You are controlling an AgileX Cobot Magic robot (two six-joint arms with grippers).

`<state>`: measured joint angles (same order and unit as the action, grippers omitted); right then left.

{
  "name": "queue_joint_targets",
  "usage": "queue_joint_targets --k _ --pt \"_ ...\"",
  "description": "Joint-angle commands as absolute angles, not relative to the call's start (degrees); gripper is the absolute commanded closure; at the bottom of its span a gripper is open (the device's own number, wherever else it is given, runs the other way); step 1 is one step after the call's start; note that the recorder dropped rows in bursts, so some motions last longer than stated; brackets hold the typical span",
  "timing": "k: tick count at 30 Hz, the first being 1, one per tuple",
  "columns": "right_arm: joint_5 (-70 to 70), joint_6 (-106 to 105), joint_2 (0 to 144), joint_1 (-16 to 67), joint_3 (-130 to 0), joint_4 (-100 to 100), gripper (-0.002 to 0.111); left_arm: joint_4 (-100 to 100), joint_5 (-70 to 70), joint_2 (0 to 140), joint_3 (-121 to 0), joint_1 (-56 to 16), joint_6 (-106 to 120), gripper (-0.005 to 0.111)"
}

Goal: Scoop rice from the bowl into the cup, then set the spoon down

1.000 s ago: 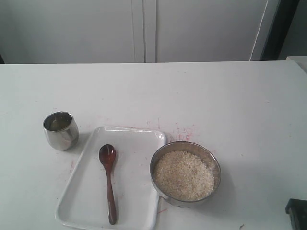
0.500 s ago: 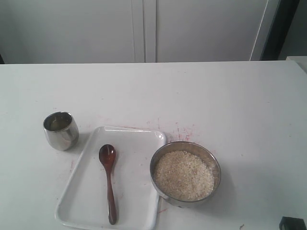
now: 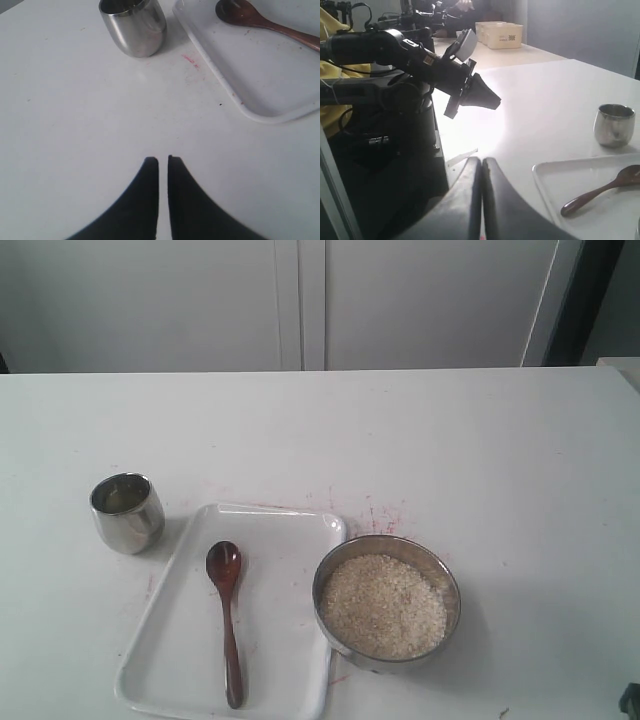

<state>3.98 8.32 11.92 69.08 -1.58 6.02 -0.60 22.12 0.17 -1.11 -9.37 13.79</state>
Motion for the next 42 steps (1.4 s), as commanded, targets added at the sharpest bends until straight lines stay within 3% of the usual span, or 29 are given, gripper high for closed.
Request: queue_joint_targets --k 1,5,42 --pt "-2.8 7.6 5.4 69.1 -1.3 5.5 0.108 -0.5 24.0 0.0 -0.6 -9.4 13.5 0.092" --pt "-6.0 7.6 0.0 69.1 -1.3 5.5 0.108 -0.5 24.0 0.0 -0.6 -9.4 13.5 0.092" --pt "-14.0 17.2 0.0 69.1 0.0 4.4 0.108 -0.5 24.0 0.0 -0.6 -9.4 13.5 0.092"
